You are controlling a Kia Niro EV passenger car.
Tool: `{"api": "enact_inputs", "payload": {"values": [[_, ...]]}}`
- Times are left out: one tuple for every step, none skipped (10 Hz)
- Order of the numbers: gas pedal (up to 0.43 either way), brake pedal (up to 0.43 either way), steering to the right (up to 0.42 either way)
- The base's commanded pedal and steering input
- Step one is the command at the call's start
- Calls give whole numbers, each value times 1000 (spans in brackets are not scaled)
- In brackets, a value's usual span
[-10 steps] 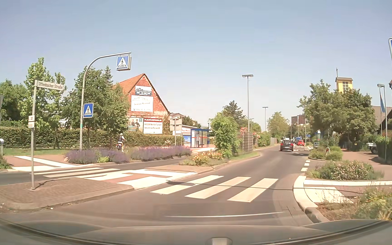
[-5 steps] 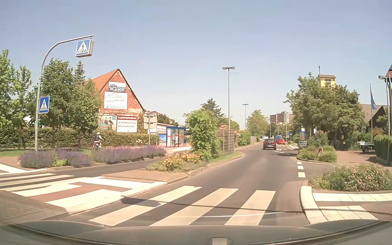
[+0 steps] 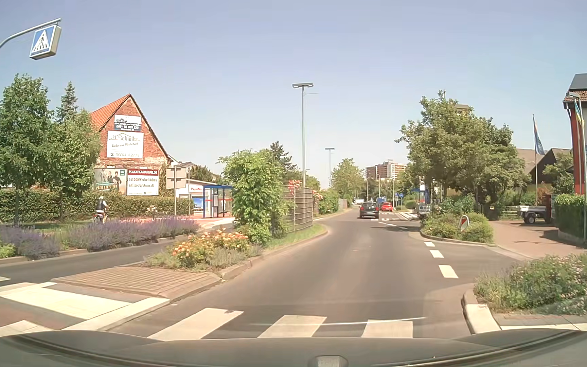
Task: Follow the waypoints while adhering to traffic rules and regulations
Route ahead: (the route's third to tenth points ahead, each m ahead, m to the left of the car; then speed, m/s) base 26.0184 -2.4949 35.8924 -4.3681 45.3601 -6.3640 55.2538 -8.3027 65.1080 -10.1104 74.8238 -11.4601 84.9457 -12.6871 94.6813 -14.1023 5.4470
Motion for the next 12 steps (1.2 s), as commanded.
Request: {"api": "enact_inputs", "payload": {"values": [[8,0,83],[8,0,71],[8,0,68],[8,0,69],[8,0,71],[8,0,77],[8,0,80],[8,0,84],[8,0,92],[8,0,109],[20,0,125],[39,0,137]]}}
